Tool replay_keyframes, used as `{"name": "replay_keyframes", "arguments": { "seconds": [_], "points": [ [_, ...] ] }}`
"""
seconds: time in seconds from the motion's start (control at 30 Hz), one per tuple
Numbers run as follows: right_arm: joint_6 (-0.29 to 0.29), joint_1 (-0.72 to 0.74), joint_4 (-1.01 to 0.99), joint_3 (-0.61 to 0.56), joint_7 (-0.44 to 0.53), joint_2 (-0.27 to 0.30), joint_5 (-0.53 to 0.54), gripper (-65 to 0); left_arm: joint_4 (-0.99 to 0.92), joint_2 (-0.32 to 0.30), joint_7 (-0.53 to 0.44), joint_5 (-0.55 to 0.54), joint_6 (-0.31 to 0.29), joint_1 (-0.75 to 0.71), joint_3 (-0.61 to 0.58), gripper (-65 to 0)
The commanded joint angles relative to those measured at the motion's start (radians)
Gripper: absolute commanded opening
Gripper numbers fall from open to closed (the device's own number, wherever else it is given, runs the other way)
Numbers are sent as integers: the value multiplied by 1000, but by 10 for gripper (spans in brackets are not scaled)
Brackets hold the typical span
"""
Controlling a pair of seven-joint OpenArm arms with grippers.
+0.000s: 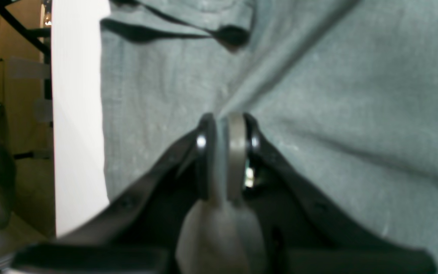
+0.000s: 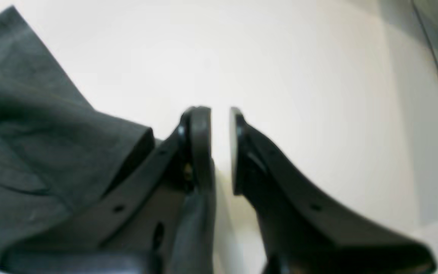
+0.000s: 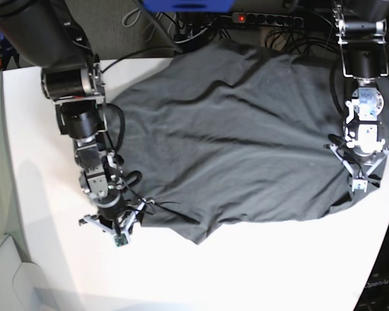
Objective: Layout the t-shirt on the table in an organized manner, then fold the t-shirt properly
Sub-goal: 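Release and regrasp the shirt edge with the right gripper nearby, then move both grippers inward on the shirt and regrasp the fabric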
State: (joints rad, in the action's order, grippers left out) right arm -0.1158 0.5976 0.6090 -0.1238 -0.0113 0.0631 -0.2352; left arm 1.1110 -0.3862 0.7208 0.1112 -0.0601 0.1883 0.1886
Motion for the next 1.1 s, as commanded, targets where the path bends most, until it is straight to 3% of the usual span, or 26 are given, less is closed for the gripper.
{"name": "replay_keyframes", "arguments": {
  "seconds": [0.0, 0.07, 0.17, 0.23, 0.63, 0.8, 0.9, 1.07],
  "points": [
    [5, 20, 55, 3, 6, 11, 7, -583, 22, -18, -14, 6, 6, 24, 7, -586],
    [-32, -32, 157, 5, -57, 25, 9, -583, 22, -18, -14, 6, 6, 29, 7, -586],
    [-158, -109, 318, 5, -115, 25, 9, -584, 24, -18, -14, 6, 6, 44, 4, -586],
    [-203, -149, 391, 5, -160, 24, 6, -584, 24, -18, -10, 6, 6, 63, 4, -586],
    [-209, -247, 295, 2, -201, 54, 3, -584, 79, -18, -5, 6, 6, 98, 2, -586],
    [-218, -341, 426, -3, -395, 63, 3, -584, 67, -12, -14, 6, 6, 99, 1, -586],
    [-335, -443, 559, -4, -413, 70, 3, -585, 67, -3, -14, 2, 6, 99, 1, -586],
    [-401, -537, 693, -6, -485, 70, 1, -585, 33, 57, -14, 6, 6, 141, -7, -586]
  ]
}}
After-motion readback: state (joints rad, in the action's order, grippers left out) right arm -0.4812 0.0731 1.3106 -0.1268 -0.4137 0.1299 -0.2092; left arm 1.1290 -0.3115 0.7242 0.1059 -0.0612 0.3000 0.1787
